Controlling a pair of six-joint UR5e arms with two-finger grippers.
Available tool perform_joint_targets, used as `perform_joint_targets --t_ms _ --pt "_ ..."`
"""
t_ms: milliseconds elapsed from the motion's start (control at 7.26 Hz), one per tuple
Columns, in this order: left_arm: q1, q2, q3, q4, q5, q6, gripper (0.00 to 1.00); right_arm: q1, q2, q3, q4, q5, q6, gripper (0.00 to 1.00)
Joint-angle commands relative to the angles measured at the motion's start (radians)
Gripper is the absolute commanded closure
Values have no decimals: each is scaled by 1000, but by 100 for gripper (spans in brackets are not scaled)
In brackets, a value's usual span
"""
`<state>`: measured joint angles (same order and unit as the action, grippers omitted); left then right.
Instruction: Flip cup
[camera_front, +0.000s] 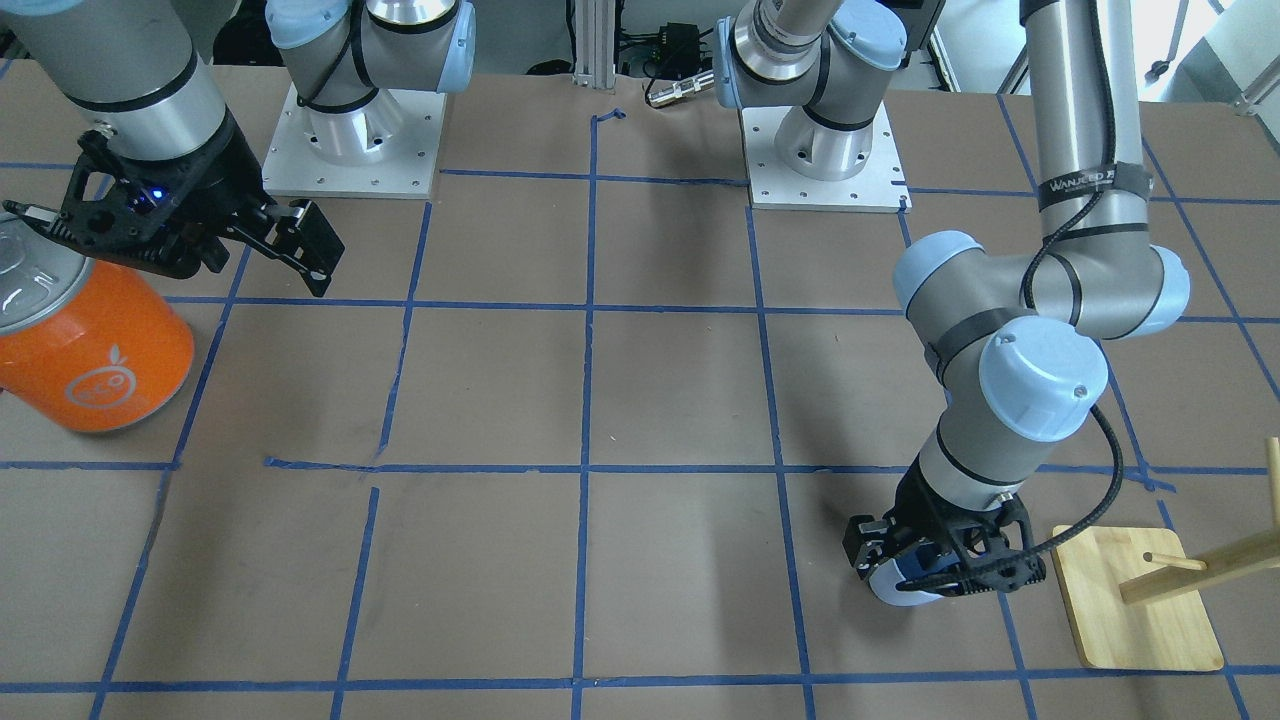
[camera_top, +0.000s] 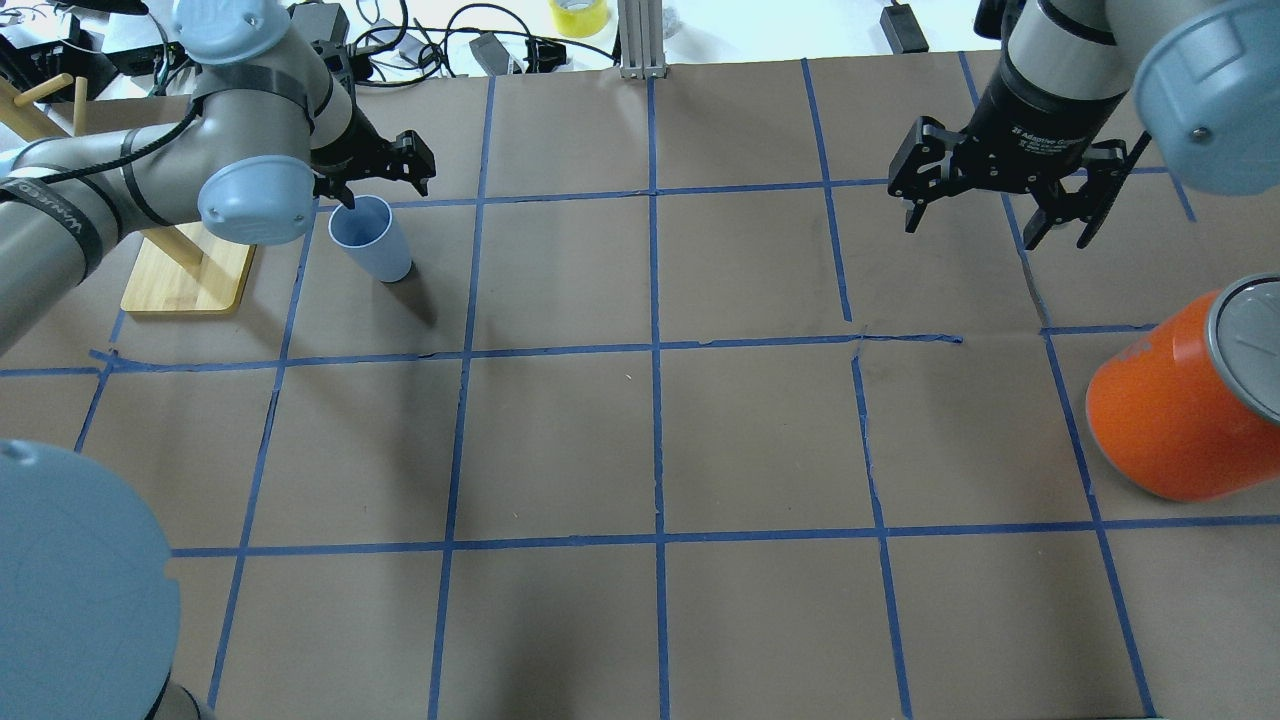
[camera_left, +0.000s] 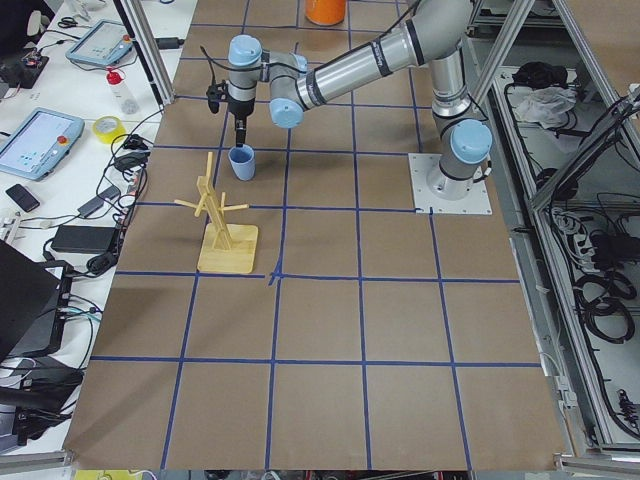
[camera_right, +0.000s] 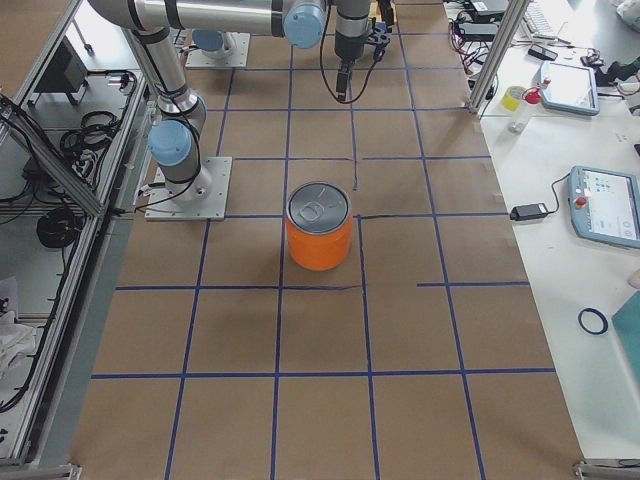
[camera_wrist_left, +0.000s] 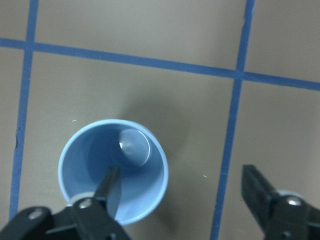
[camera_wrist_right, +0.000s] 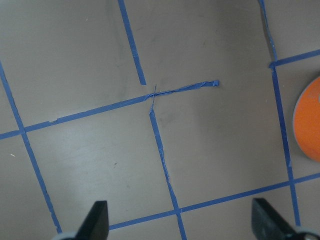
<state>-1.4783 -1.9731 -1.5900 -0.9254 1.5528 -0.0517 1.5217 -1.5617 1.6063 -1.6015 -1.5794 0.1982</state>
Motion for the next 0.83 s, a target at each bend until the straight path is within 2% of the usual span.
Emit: perform_joint_targets --t_ms 0,138,413,688 --pt "-35 118 45 -244 0 -8 0 0 -1 0 0 -1 1 0" --pt "-74 175 71 -347 3 -13 0 0 -3 0 0 -1 1 0" --pt "-94 279 99 -646 -11 -14 0 0 -1 -2 0 -1 0 0" --pt "-112 385 17 -681 -36 -14 0 0 -3 -2 0 1 0 0"
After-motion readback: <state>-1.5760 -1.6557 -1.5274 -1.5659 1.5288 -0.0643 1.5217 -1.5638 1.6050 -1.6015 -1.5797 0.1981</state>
